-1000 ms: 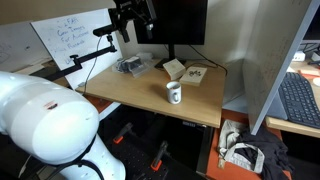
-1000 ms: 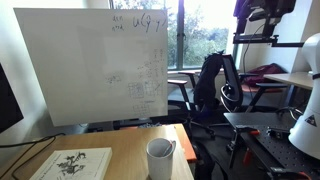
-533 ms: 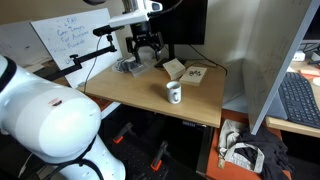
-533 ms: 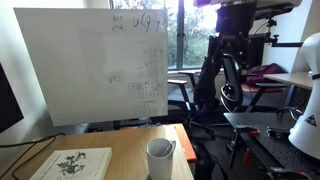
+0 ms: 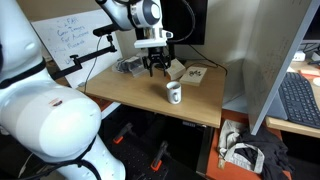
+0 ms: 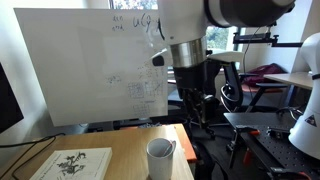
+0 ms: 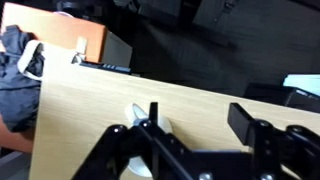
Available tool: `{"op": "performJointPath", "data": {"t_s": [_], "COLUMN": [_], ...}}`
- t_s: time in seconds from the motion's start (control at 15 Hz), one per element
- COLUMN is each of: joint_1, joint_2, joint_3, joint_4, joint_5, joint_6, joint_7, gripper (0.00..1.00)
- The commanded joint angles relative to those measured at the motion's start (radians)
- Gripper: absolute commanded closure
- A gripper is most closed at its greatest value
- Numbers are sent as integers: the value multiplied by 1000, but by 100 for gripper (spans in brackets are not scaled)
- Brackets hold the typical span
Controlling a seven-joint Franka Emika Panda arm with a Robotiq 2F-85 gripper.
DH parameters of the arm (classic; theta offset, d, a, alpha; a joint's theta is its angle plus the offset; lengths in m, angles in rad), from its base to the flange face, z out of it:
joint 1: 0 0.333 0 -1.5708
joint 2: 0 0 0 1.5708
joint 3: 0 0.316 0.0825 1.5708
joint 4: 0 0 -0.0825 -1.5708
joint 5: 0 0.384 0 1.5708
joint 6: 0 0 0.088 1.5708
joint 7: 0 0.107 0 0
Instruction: Remove the pen out of the cup and put it on the table
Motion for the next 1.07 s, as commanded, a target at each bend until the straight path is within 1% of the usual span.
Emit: {"op": "performJointPath", "data": {"t_s": [0.0, 0.07, 0.2, 0.27, 0.4, 0.6, 0.67, 0.73, 0.8, 0.87, 1.0], "joint_1": [-13, -16, -22, -27, -35, -41, -41, -39, -38, -36, -33], "joint_2": [139, 178, 247, 277, 339, 417, 439, 458, 475, 490, 515], "joint_3": [5, 3, -3, -6, -11, -16, -17, -18, -19, -21, -26], "joint_4": [141, 176, 235, 260, 310, 376, 398, 419, 437, 455, 483], "joint_5": [-19, -21, -37, -40, -45, -47, -45, -46, -46, -47, -48], "joint_6": [-56, -65, -78, -82, -87, -98, -101, -106, -112, -119, -136], "joint_7": [-14, -12, -8, -12, -11, -10, -7, -2, 5, 14, 30], "gripper": [48, 54, 54, 51, 55, 63, 64, 68, 65, 66, 63]}}
